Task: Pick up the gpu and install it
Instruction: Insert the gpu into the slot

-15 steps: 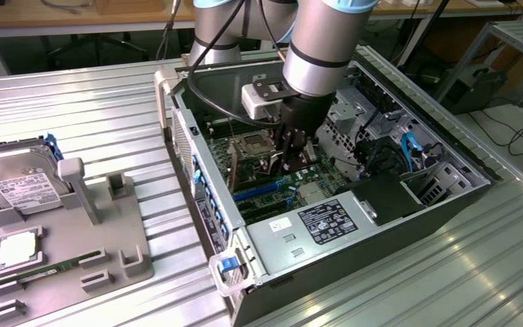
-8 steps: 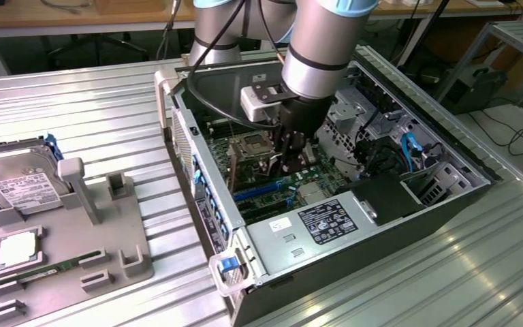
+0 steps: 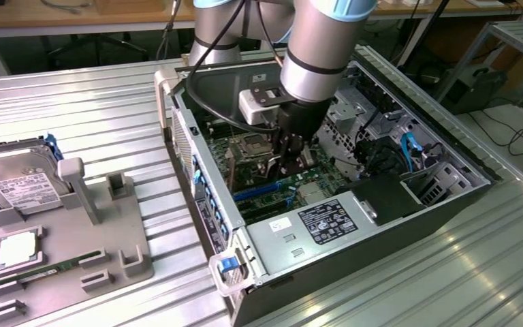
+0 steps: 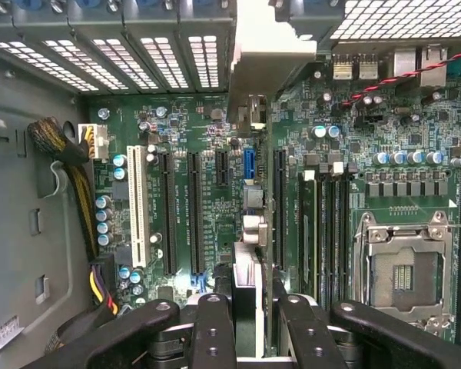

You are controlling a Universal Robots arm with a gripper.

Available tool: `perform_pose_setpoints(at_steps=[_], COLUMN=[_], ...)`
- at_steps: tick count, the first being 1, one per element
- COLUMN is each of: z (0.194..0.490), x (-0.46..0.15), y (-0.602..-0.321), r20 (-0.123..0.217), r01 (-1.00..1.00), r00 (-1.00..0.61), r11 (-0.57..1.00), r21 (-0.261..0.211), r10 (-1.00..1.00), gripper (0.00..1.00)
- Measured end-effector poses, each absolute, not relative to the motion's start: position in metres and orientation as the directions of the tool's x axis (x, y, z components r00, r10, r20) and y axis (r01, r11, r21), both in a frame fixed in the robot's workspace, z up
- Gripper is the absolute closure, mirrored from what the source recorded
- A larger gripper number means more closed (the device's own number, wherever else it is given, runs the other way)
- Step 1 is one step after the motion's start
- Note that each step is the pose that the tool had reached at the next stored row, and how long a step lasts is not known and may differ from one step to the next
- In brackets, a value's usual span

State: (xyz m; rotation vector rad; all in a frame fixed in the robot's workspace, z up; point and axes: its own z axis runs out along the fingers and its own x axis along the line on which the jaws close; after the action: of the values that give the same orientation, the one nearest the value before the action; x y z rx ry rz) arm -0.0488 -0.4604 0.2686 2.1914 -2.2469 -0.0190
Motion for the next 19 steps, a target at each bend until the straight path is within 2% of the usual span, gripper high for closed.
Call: perform_pose_setpoints(at_steps=[19], z=[0.2626], x=[-0.0553], y=[-0.4604], r20=[-0.006], r01=[-0.999], r00=[-0.025], r11=[0.025], r21=[0.021], r10=[-1.000], gripper=[0.72])
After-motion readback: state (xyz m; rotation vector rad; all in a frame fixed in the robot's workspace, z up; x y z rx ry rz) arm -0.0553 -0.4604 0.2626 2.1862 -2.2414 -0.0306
